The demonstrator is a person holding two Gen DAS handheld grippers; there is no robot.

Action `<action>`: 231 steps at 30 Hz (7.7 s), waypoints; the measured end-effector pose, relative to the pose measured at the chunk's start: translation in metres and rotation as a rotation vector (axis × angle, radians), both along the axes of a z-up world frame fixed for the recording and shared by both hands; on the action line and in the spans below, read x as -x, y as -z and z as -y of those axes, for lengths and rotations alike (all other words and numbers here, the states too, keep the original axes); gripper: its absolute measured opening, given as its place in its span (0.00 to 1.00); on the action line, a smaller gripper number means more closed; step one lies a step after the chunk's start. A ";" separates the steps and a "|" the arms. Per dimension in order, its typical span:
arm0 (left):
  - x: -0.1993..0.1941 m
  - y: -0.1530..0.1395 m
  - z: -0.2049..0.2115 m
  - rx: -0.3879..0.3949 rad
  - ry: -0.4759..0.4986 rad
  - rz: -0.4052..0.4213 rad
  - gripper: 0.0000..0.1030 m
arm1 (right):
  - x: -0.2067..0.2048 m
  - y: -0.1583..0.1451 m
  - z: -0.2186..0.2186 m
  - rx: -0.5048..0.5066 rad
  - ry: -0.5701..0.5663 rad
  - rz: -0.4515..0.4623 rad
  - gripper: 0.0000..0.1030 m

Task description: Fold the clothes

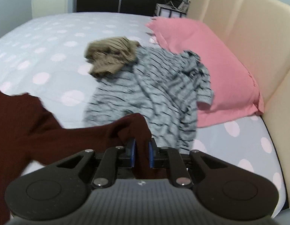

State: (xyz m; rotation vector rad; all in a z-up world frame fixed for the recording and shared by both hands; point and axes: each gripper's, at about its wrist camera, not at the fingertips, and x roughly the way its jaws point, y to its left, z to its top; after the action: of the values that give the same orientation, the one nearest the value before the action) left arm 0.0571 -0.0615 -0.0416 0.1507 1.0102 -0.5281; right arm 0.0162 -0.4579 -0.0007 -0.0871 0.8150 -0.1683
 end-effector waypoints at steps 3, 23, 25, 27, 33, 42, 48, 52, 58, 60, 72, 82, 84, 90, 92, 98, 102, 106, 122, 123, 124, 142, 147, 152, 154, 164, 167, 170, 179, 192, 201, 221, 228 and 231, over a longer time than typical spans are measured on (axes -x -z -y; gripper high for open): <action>0.008 -0.009 -0.003 0.041 0.011 0.010 0.07 | 0.011 -0.018 -0.029 -0.077 -0.082 0.021 0.15; 0.049 -0.011 -0.029 0.212 -0.019 -0.064 0.07 | 0.069 0.039 -0.260 -0.398 -0.697 -0.243 0.15; 0.050 -0.002 -0.028 0.215 -0.024 -0.095 0.14 | 0.072 0.050 -0.271 -0.381 -0.728 -0.282 0.15; 0.048 0.009 -0.025 0.224 -0.029 -0.142 0.33 | 0.076 0.060 -0.280 -0.387 -0.752 -0.322 0.15; 0.046 0.034 -0.008 0.196 -0.011 -0.191 0.39 | 0.080 0.073 -0.294 -0.385 -0.810 -0.371 0.15; 0.035 0.050 0.029 0.085 0.042 -0.185 0.38 | 0.074 0.065 -0.271 -0.347 -0.732 -0.377 0.38; 0.031 0.073 0.049 -0.057 0.102 -0.189 0.08 | 0.054 0.061 -0.226 -0.238 -0.539 -0.350 0.39; 0.032 0.068 0.045 -0.024 0.097 -0.182 0.02 | 0.036 0.070 -0.187 -0.214 -0.348 -0.334 0.44; 0.043 0.031 0.021 0.070 0.054 -0.092 0.02 | 0.021 0.085 -0.167 -0.154 -0.247 -0.287 0.45; 0.047 0.019 0.008 0.098 0.022 -0.066 0.02 | 0.017 0.088 -0.172 -0.150 -0.253 -0.280 0.45; 0.068 0.010 -0.044 0.189 -0.065 -0.109 0.02 | 0.001 0.101 -0.199 -0.077 -0.371 -0.187 0.45; 0.076 0.010 -0.049 0.220 -0.044 -0.139 0.02 | -0.020 0.109 -0.191 -0.080 -0.350 -0.126 0.37; 0.079 0.012 -0.049 0.222 -0.026 -0.170 0.02 | -0.023 0.109 -0.189 -0.087 -0.348 -0.128 0.21; 0.109 0.036 -0.024 0.291 0.163 -0.374 0.01 | -0.031 0.110 -0.164 -0.212 -0.219 -0.156 0.12; 0.114 0.043 -0.015 0.285 0.194 -0.399 0.01 | -0.035 0.114 -0.159 -0.247 -0.193 -0.170 0.12; 0.103 0.049 -0.006 0.273 0.189 -0.406 0.01 | -0.036 0.114 -0.159 -0.259 -0.163 -0.180 0.14; 0.102 0.050 -0.001 0.261 0.206 -0.411 0.01 | -0.034 0.116 -0.150 -0.313 -0.123 -0.174 0.23; 0.096 0.050 0.000 0.257 0.186 -0.412 0.02 | -0.028 0.113 -0.155 -0.252 -0.173 -0.165 0.32; 0.082 0.054 -0.002 0.260 0.119 -0.355 0.02 | 0.049 0.075 -0.190 -0.316 -0.288 -0.198 0.35; 0.081 0.053 -0.002 0.259 0.111 -0.349 0.02 | 0.057 0.072 -0.196 -0.316 -0.323 -0.201 0.35; 0.081 0.053 -0.004 0.259 0.103 -0.345 0.02 | 0.065 0.071 -0.203 -0.321 -0.358 -0.206 0.35; 0.063 0.059 -0.039 0.262 -0.064 -0.324 0.02 | 0.131 0.112 -0.302 -0.256 -0.691 -0.327 0.34; 0.065 0.057 -0.049 0.262 -0.069 -0.321 0.02 | 0.132 0.097 -0.317 -0.309 -0.728 -0.266 0.34; 0.066 0.057 -0.053 0.263 -0.066 -0.320 0.02 | 0.120 0.099 -0.329 -0.348 -0.723 -0.281 0.34; 0.066 0.057 -0.052 0.260 -0.061 -0.319 0.02 | 0.115 0.099 -0.333 -0.356 -0.720 -0.287 0.33; 0.070 0.053 -0.052 0.279 -0.045 -0.325 0.02 | 0.113 0.088 -0.301 -0.449 -0.579 -0.330 0.05; 0.075 0.051 -0.042 0.295 -0.003 -0.346 0.02 | 0.125 0.077 -0.278 -0.513 -0.500 -0.327 0.05; 0.082 0.048 -0.027 0.313 0.055 -0.364 0.02 | 0.140 0.058 -0.260 -0.537 -0.454 -0.309 0.05; 0.103 0.061 0.026 0.259 0.205 -0.421 0.02 | 0.177 0.043 -0.223 -0.472 -0.333 -0.363 0.05; 0.102 0.083 0.032 0.110 0.208 -0.429 0.02 | 0.173 0.075 -0.214 -0.420 -0.335 -0.487 0.10; 0.071 0.063 0.021 0.169 0.086 -0.317 0.02 | 0.123 0.068 -0.213 -0.293 -0.376 -0.379 0.15; 0.035 0.083 0.037 0.154 0.027 -0.288 0.02 | 0.042 0.118 -0.212 -0.244 -0.417 -0.307 0.14; 0.033 0.082 0.037 0.162 0.018 -0.292 0.02 | 0.048 0.104 -0.201 -0.248 -0.356 -0.300 0.03; 0.033 0.082 0.036 0.163 0.017 -0.293 0.02 | 0.055 0.095 -0.183 -0.287 -0.289 -0.292 0.03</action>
State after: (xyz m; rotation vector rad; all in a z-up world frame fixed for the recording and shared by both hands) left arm 0.0239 -0.0976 -0.1234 -0.0658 1.2459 -0.6580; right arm -0.0387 -0.2748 -0.0955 0.0430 1.0989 0.2405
